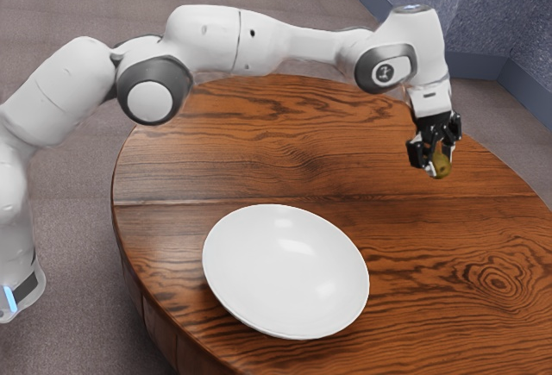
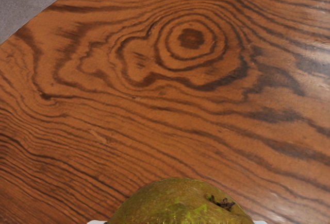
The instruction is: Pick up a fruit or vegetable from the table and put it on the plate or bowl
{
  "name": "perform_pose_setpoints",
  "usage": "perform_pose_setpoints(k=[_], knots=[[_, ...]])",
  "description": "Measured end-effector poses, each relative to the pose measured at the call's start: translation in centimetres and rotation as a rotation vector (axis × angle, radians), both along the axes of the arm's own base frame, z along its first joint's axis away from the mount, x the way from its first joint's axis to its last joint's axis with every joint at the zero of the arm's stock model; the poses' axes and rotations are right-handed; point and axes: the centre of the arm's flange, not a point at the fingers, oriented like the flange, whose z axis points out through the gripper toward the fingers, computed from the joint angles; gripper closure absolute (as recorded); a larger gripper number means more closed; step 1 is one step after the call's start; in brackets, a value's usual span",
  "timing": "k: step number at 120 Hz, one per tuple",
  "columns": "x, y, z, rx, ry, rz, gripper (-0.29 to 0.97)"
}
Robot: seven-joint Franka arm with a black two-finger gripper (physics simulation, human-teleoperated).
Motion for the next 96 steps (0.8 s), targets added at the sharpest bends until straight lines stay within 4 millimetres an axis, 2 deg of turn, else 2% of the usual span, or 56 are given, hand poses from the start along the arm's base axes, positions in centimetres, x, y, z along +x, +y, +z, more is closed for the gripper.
perform_pose_setpoints(k=[8,15,40,56,66,81,96], knots=[[-2.4,-3.7,1.1,0.005,0.052,-0.022,0.44],[-4.7,-6.1,1.9,0.011,0.091,-0.027,0.44],[-12.1,-12.2,3.6,0.029,0.208,-0.005,0.45],[-17.2,-15.7,3.3,0.047,0.290,0.019,0.45],[-19.6,-17.0,3.1,0.047,0.333,0.042,0.49],[-23.2,-18.1,2.2,0.047,0.396,0.088,0.47],[-25.8,-19.3,1.1,0.035,0.454,0.126,0.47]])
